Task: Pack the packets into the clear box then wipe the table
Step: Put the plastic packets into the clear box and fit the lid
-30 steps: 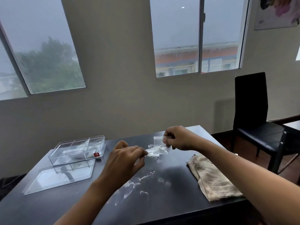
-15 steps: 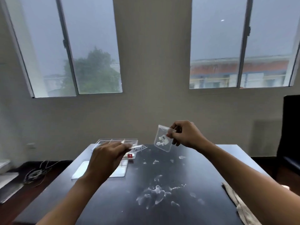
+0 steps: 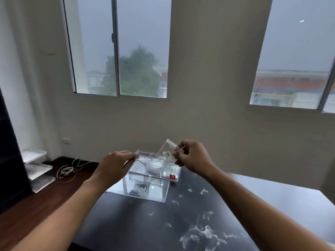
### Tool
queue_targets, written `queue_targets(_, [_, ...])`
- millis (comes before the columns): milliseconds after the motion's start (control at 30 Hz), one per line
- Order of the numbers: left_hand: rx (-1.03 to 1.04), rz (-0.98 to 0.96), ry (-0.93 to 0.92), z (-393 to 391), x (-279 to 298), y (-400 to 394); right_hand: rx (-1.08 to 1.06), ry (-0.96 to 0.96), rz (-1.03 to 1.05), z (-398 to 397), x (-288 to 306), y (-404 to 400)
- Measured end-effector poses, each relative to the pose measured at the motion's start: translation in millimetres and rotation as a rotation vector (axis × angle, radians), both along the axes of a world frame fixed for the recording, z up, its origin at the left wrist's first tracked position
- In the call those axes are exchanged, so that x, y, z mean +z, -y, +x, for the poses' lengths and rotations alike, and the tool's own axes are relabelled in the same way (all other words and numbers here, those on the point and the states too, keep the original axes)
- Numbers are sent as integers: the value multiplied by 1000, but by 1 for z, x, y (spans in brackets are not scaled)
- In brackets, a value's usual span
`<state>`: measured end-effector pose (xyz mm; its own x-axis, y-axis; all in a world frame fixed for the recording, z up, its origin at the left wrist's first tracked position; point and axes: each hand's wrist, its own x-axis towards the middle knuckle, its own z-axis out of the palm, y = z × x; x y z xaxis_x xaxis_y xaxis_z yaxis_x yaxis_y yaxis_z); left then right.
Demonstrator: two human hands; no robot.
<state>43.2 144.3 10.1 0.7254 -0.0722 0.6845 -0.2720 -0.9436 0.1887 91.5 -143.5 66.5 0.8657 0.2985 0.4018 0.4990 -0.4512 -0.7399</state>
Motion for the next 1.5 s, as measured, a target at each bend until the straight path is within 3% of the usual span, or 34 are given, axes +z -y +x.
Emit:
queue_targets(133, [10, 16, -24, 23, 0, -7, 21, -15, 18, 23, -10, -25])
queue_targets(300, [64, 291, -64, 46, -15, -23, 21, -1, 18, 51, -16, -44])
queue_targets(500, [72, 368, -138, 51, -29, -27, 52, 50, -53, 78, -20, -66])
queue_targets(667, [50, 309, -235, 51, -35, -22, 58, 107, -105, 98, -32, -93])
queue_targets(867, [77, 211, -97, 50, -38, -29, 47, 108, -197, 116, -42, -124])
queue_targets(1033, [55, 93, -18, 46, -39, -34, 11, 128, -345, 120, -54, -141])
queue_targets(1300, [-6, 136, -93, 49, -47, -34, -78, 262, -545, 121, -49, -149])
queue_targets(1400, [-6, 149, -85, 49, -47, -33, 36, 396, -699, 121, -41, -146])
queue_targets(1500, [-14, 154, -77, 49, -47, -32, 240, 329, -1000, 123, -33, -139])
